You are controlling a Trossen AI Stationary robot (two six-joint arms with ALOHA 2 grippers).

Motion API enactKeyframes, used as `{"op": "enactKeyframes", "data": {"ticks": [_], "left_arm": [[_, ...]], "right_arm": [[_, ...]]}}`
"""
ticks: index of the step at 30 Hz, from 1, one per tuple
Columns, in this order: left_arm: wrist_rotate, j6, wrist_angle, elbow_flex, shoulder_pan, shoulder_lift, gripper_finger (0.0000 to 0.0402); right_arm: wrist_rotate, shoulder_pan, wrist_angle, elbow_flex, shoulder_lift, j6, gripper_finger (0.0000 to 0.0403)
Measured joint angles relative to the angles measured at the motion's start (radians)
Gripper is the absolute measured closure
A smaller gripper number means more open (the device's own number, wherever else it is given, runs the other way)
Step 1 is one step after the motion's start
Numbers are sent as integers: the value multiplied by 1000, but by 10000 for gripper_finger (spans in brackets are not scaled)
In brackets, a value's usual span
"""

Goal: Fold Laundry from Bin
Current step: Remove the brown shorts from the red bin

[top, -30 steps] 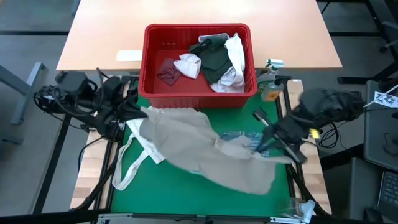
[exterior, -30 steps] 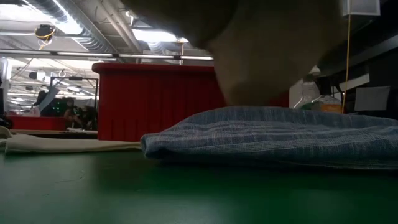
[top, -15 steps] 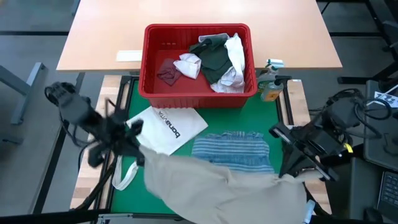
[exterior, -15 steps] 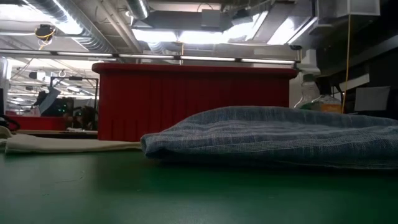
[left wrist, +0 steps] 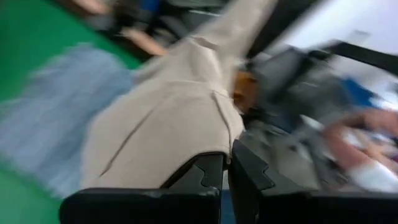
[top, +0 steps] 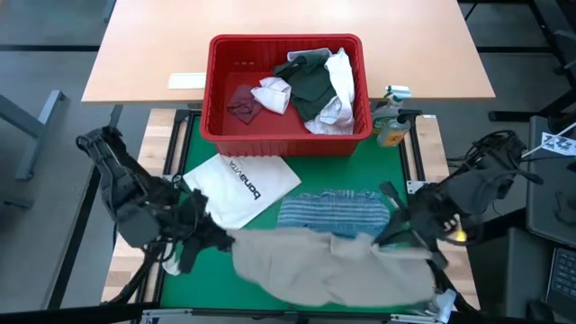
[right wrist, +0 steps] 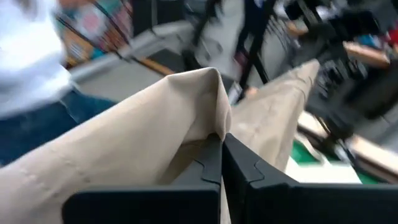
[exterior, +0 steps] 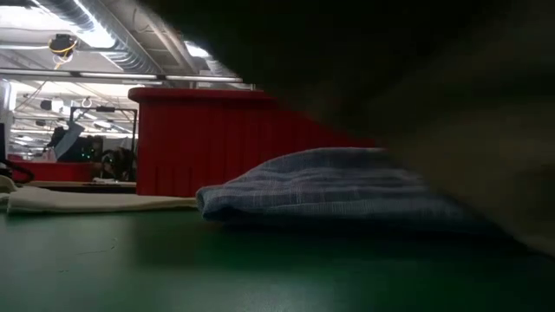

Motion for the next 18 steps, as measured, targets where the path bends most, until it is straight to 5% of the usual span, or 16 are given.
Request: {"op": "enactKeyframes", "data": {"ticks": [4,9,18], "left_arm": [[-112,-149,-225,0,28,0,396],[-136,-274,-454,0,82,6,396],[-148,-191,-578,0,230,11,395]], "right_arm": [[67,-50,-117,0,5,0,403],[192,-137,-237,0,28,4,403],[195,-319,-299,0,83,15,403]]}}
